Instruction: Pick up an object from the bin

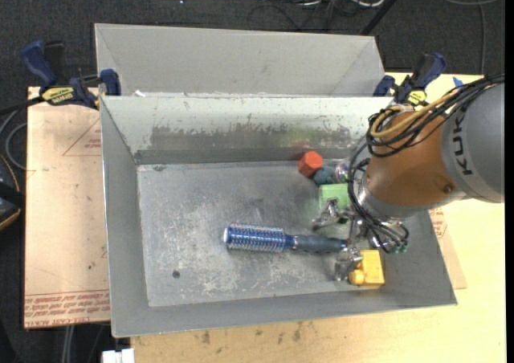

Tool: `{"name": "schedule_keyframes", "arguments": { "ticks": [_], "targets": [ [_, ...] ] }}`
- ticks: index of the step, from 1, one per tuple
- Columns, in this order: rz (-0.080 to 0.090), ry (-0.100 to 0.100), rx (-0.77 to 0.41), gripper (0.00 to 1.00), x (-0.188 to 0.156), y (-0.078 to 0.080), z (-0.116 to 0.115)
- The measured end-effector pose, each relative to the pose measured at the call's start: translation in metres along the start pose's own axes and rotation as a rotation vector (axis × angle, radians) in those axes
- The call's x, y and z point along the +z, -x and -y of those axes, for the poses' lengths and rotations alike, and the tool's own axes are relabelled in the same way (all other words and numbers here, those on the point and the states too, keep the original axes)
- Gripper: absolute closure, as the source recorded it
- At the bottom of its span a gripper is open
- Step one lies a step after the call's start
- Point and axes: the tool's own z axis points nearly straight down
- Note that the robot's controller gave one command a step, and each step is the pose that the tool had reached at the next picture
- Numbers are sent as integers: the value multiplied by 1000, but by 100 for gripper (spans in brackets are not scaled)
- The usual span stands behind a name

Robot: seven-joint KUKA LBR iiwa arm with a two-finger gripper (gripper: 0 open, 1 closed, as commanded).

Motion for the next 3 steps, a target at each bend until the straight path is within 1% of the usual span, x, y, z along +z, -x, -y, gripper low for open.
{"name": "schedule_keyframes", "arguments": {
  "ticks": [1, 2, 3],
  "targets": [
    [19, -9, 147, 0, 5, -9, -37],
    [18, -6, 144, 100, 5, -9, -39],
    [10, -3, 135, 100, -104, -13, -55]
  ]
}}
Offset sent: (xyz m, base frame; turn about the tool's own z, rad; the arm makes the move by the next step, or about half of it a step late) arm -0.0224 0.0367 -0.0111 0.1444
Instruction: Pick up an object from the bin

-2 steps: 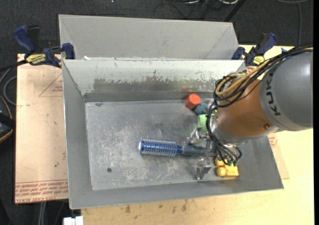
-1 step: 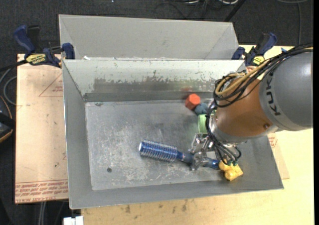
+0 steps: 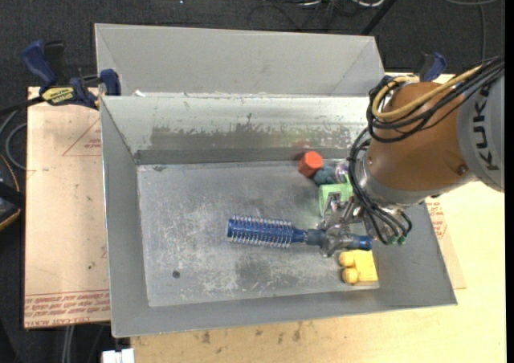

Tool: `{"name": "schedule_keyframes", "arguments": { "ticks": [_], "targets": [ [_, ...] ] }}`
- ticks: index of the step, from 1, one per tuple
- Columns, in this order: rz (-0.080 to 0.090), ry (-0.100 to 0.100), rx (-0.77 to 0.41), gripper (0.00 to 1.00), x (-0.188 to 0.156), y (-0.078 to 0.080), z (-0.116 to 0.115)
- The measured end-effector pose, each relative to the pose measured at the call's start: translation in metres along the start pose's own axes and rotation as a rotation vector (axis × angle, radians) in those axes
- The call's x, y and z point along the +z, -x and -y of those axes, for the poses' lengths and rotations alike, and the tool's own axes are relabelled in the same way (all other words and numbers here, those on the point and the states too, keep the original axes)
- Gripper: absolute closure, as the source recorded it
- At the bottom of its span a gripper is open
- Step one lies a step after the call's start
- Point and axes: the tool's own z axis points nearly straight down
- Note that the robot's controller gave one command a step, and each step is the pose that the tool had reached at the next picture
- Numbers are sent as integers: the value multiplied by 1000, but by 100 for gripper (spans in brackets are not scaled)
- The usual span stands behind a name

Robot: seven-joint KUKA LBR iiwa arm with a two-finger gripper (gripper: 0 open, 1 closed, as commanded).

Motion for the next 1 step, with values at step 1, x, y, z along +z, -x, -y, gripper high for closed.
{"name": "schedule_keyframes", "arguments": {
  "ticks": [1],
  "targets": [
    [-1, 0, 3, 100, -50, 0, -6]
  ]
}}
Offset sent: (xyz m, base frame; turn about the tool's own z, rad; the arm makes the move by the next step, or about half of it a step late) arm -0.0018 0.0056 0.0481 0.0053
